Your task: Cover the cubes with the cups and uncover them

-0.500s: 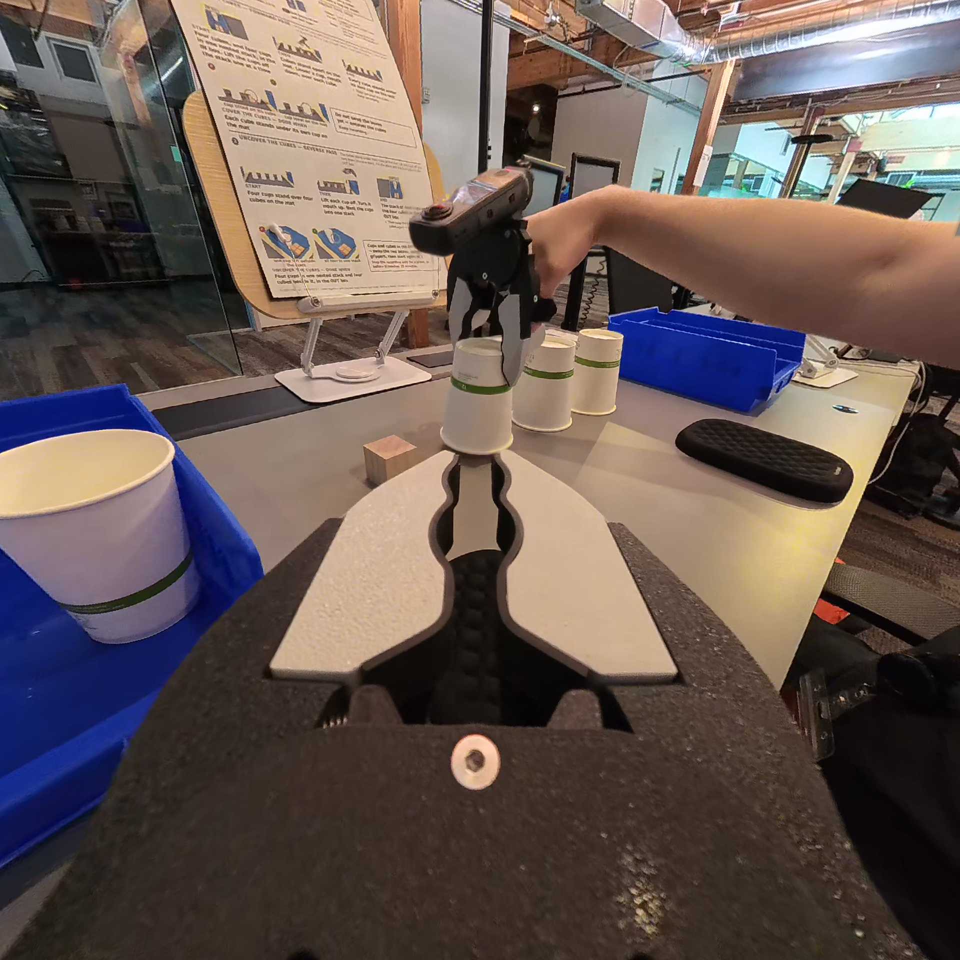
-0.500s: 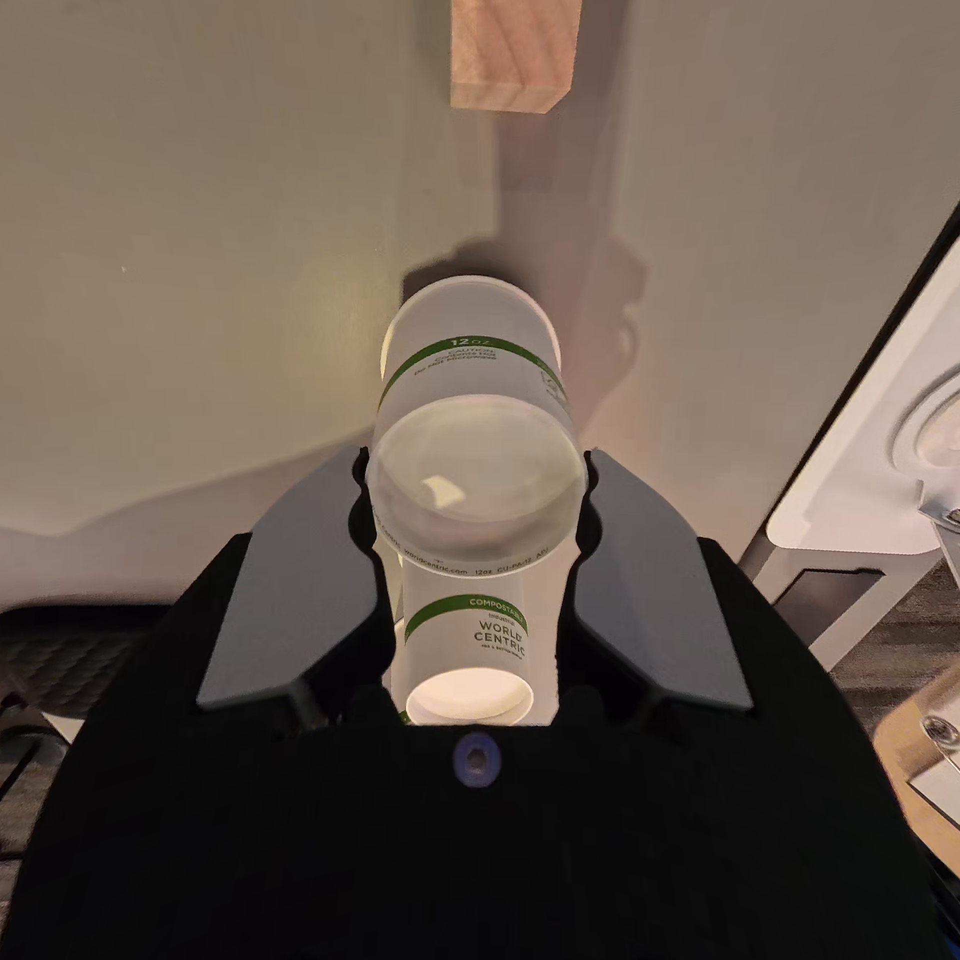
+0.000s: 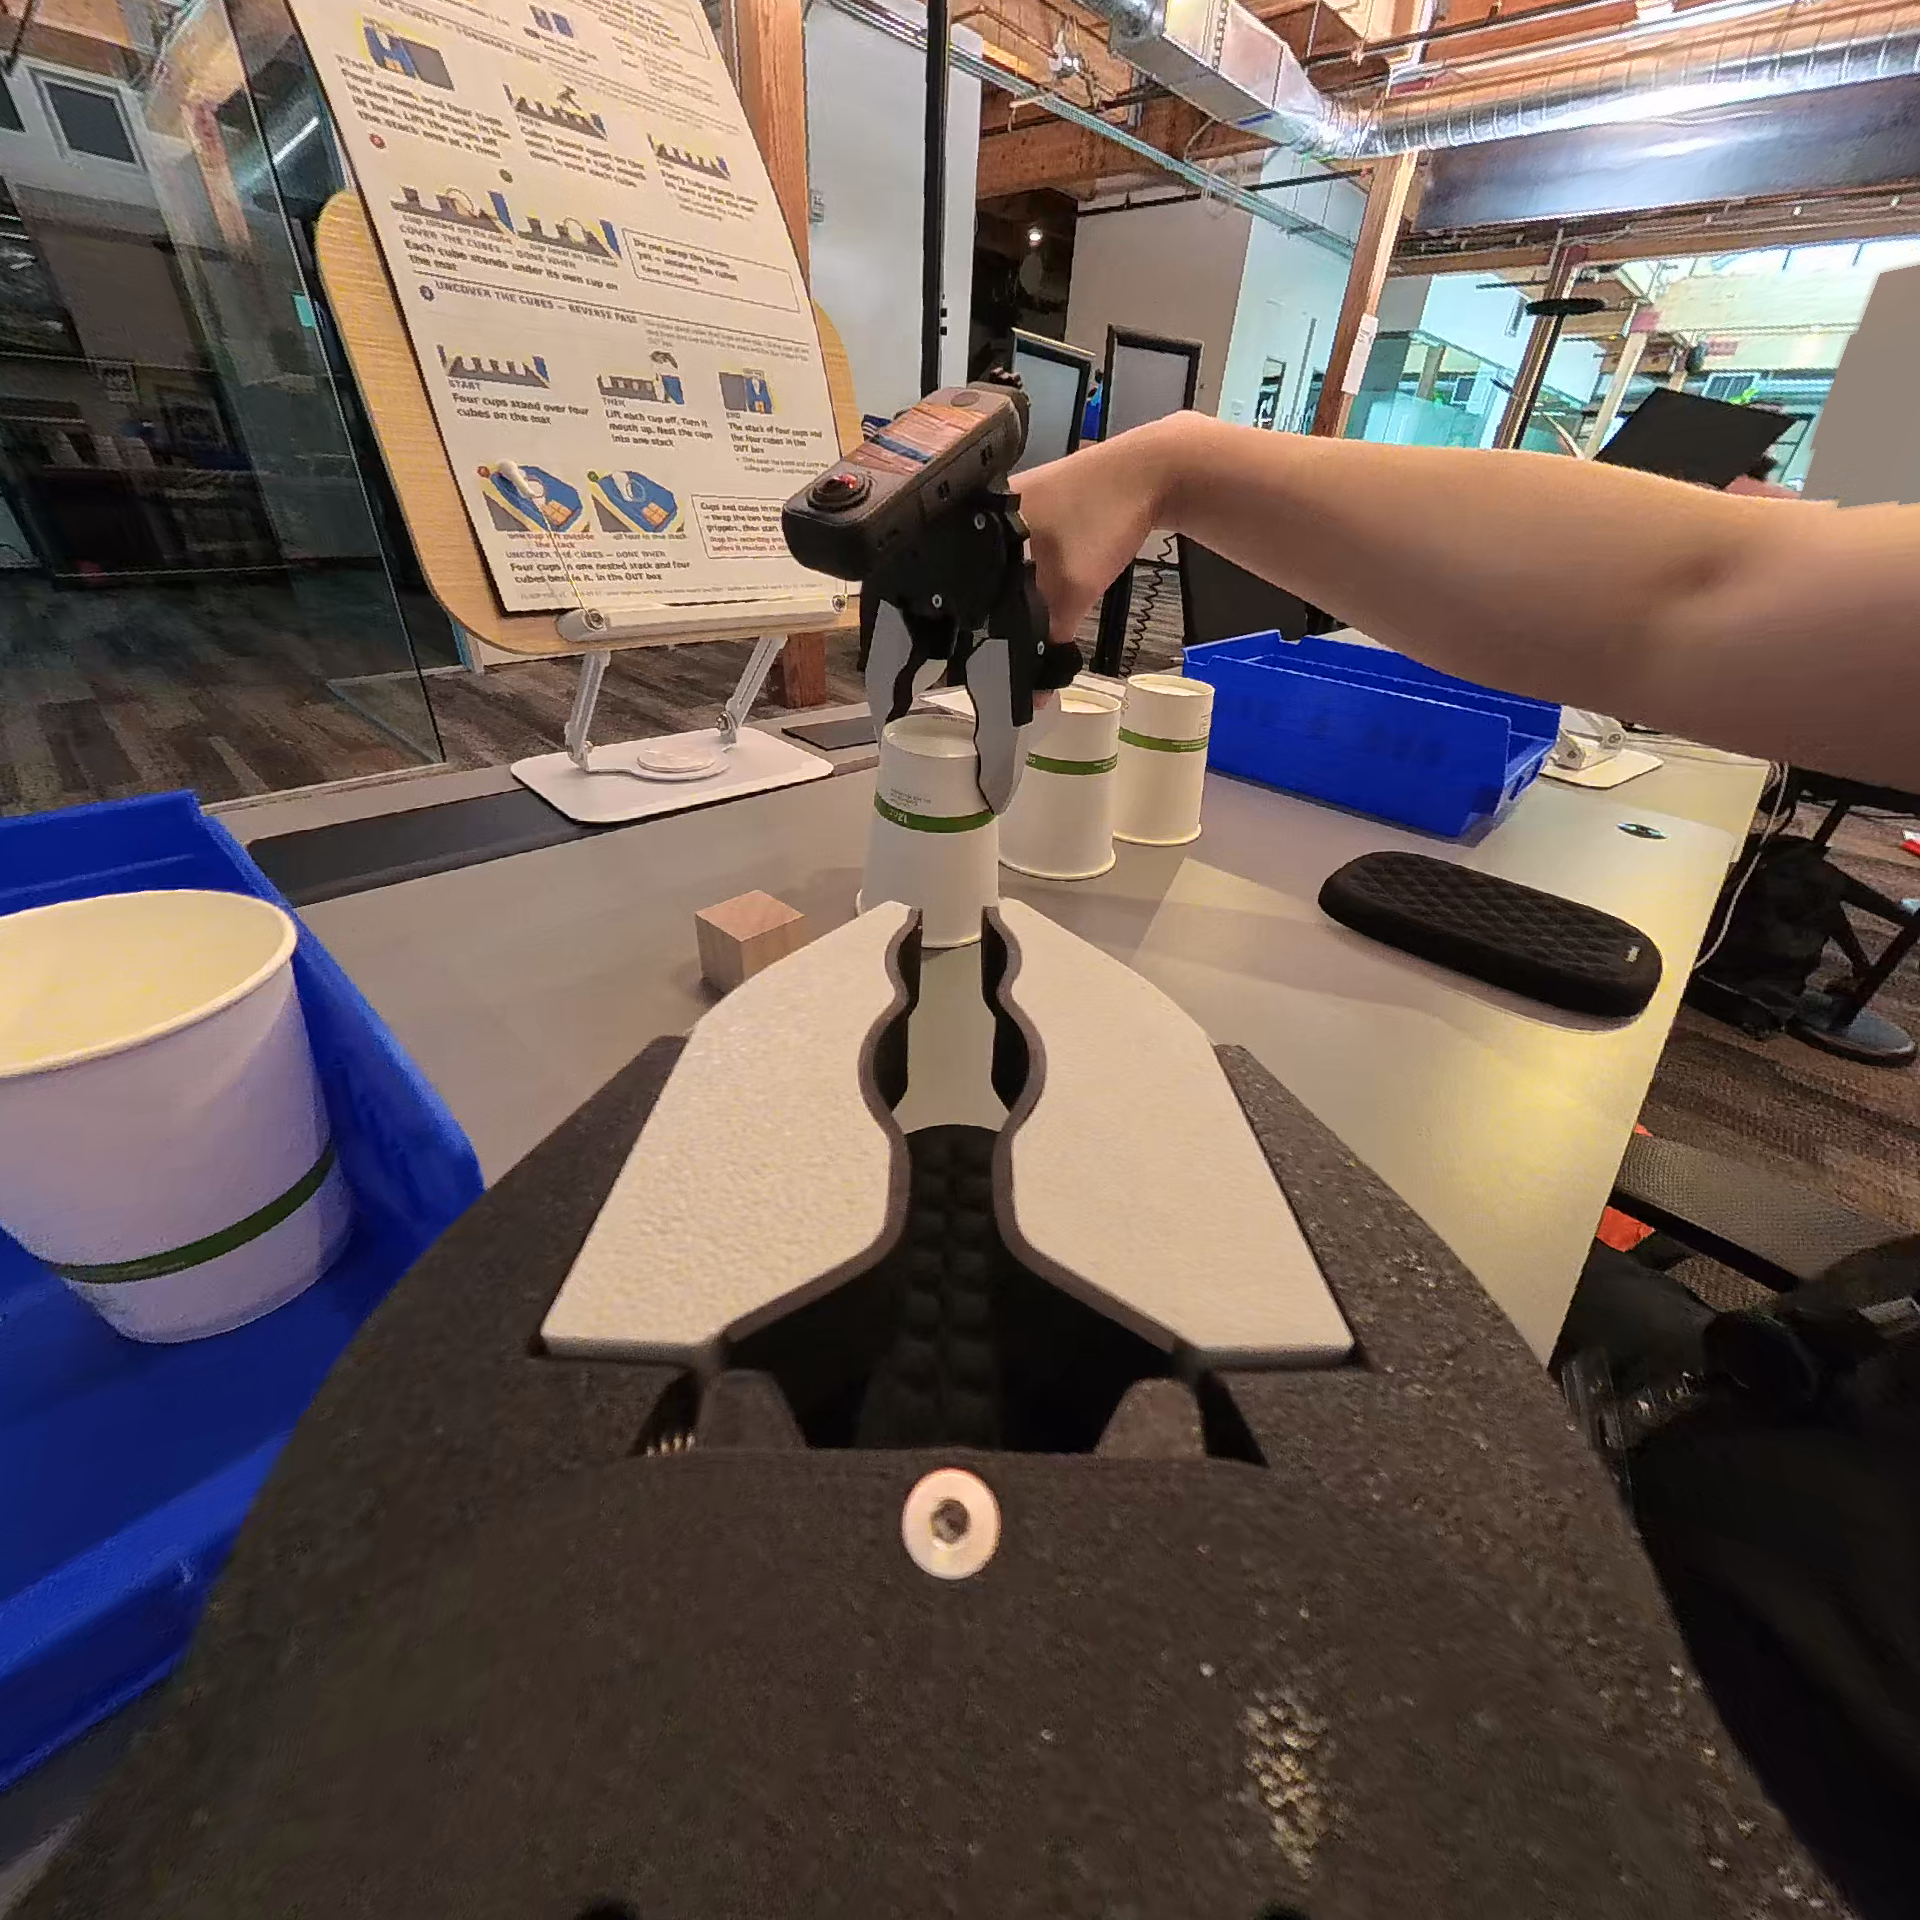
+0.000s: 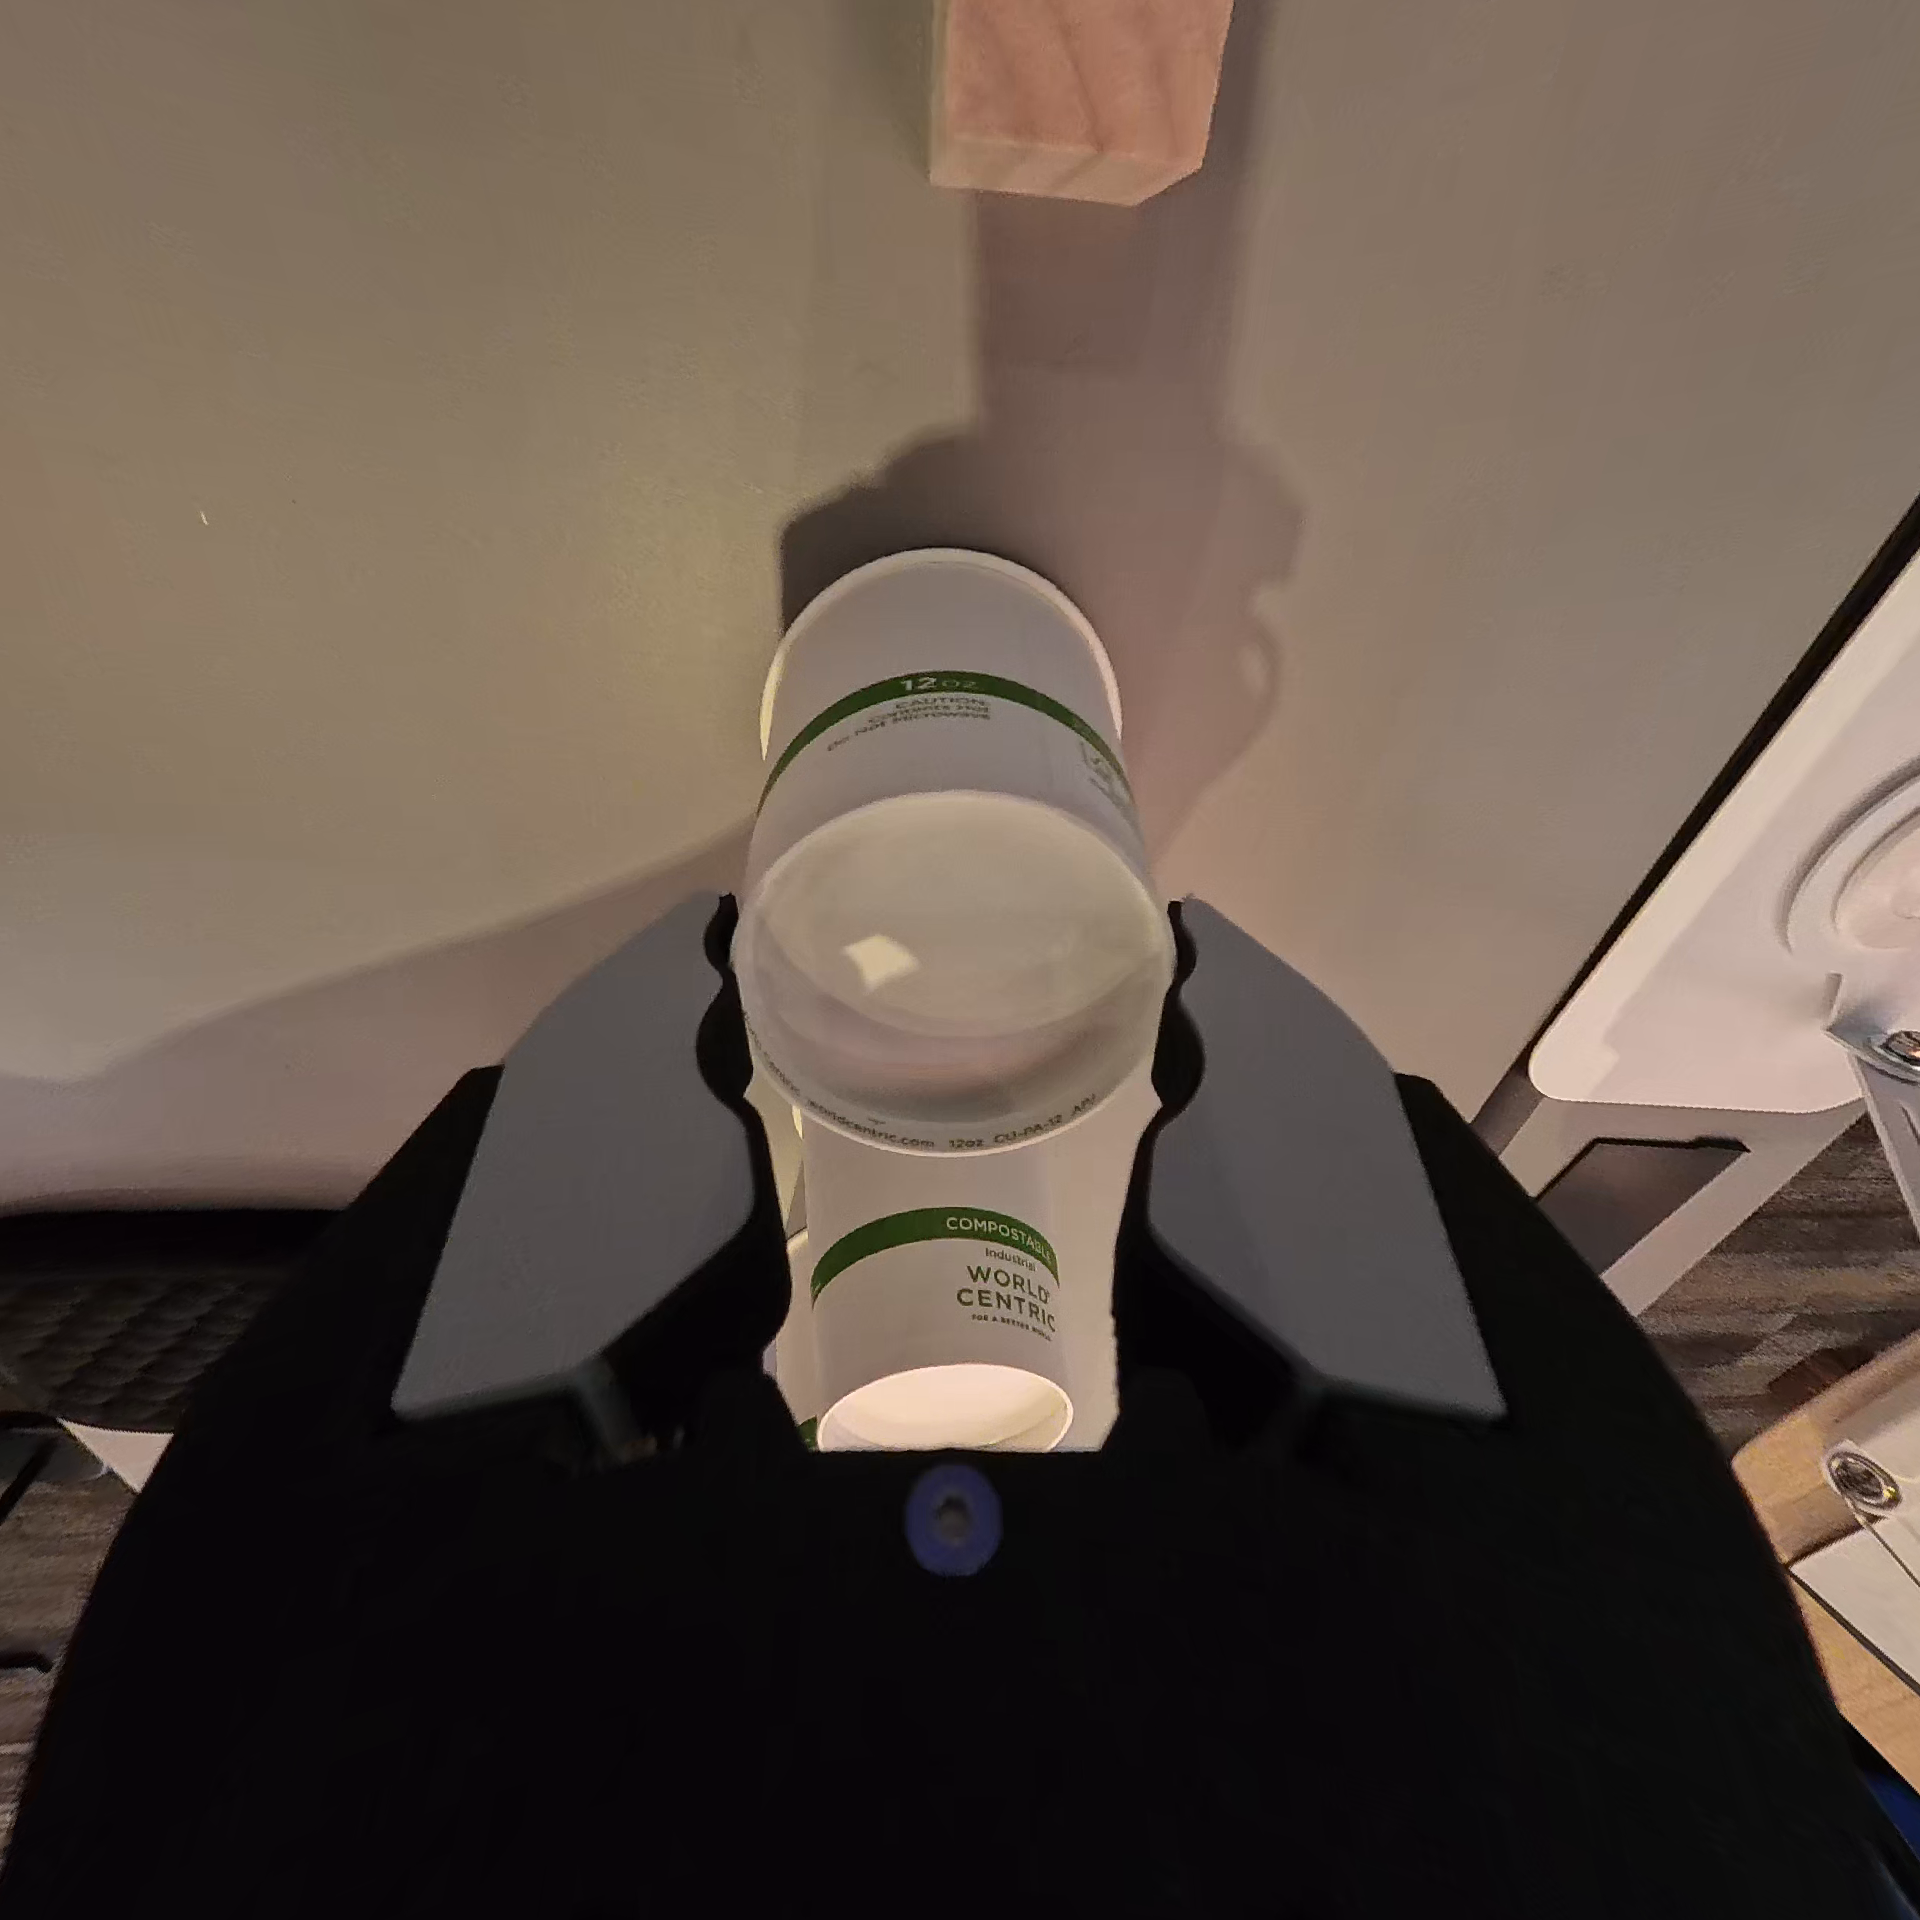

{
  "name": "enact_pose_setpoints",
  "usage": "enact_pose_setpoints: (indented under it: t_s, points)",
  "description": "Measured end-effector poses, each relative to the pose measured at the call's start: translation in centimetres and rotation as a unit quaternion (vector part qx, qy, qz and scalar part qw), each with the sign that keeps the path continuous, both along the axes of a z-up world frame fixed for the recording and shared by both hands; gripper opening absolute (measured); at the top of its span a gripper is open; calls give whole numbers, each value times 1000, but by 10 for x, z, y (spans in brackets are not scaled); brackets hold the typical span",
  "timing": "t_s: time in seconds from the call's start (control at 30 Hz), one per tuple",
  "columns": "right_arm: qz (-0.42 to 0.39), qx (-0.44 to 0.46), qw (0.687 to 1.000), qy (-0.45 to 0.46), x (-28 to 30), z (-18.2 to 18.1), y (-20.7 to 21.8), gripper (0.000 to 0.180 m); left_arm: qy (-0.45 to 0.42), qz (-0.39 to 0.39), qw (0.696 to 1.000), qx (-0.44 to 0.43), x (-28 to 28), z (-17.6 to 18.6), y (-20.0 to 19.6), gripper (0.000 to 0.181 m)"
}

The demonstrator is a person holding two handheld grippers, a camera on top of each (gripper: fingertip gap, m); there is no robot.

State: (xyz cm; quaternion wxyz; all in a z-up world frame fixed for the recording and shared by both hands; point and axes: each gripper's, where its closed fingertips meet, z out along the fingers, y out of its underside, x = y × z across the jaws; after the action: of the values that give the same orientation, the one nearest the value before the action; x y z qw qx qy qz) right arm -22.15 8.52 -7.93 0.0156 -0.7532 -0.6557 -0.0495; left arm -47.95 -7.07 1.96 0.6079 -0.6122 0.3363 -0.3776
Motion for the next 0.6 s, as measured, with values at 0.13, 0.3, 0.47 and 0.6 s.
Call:
enact_pose_setpoints:
  t_s: [0.13,0.3,0.47,0.6]
  points:
    - [1,7,1000,6,-1,0,1,77,5,-8,1000,-4,4,-2,-1,11]
    - [1,32,997,63,-10,10,4,86,17,-15,1000,-7,5,-1,-4,15]
    - [11,109,978,175,-17,63,-2,94,66,4,998,2,-8,9,-1,18]
    - [21,197,926,322,-16,131,-27,94,222,59,973,12,-37,8,33,19]
